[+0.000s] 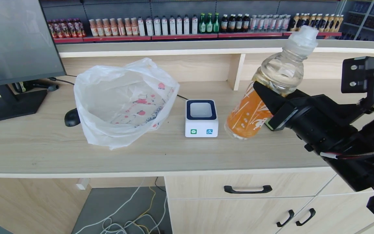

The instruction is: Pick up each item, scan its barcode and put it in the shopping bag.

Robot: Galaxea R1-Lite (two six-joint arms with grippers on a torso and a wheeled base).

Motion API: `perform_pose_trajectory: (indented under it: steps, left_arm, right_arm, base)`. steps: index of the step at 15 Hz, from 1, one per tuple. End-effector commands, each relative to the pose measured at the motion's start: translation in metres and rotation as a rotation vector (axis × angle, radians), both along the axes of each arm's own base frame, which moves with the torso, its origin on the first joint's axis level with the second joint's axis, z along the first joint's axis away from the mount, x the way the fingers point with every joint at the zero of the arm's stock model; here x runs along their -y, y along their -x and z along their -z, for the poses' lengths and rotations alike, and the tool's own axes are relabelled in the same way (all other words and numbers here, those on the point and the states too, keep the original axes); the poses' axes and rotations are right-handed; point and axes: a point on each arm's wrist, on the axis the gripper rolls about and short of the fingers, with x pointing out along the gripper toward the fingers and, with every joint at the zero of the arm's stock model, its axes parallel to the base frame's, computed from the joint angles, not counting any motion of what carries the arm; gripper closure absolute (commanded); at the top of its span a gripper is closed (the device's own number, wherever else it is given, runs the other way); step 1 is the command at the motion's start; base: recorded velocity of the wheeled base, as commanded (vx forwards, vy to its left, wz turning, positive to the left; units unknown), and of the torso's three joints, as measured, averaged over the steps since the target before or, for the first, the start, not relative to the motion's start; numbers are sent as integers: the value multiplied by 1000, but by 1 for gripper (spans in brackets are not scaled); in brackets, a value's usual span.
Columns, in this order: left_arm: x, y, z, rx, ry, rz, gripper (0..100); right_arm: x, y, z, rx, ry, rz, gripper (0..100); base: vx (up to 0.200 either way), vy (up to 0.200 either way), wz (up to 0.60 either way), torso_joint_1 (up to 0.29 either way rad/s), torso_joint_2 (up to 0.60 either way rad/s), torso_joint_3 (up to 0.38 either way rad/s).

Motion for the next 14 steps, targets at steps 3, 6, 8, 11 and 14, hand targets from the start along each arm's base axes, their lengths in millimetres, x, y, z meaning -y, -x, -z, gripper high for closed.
perform_pose_trajectory:
  steps: [3,6,8,11,14]
  left_arm:
    - [0,0,0,0,1,1,0]
    - [0,0,0,0,-2,1,0]
    - [0,0,0,0,-2,1,0]
    - [0,0,0,0,-1,1,0]
    - [0,0,0,0,-2,1,0]
  right_arm:
    - [1,1,-2,5,-3,-1,100]
    - [1,2,-3,8,-6,-1,100]
    - [1,1,-8,24,-18,0,100]
    - [-1,-2,-15,46,-32,-1,100]
    - [-4,-6,-18,46,-56,-8,100]
  base:
    - [0,200,0,-5,1,1]
    - [0,0,0,0,0,0]
    - [0,0,0,0,0,0]
    - [0,0,0,0,0,0]
    - [0,0,0,0,0,0]
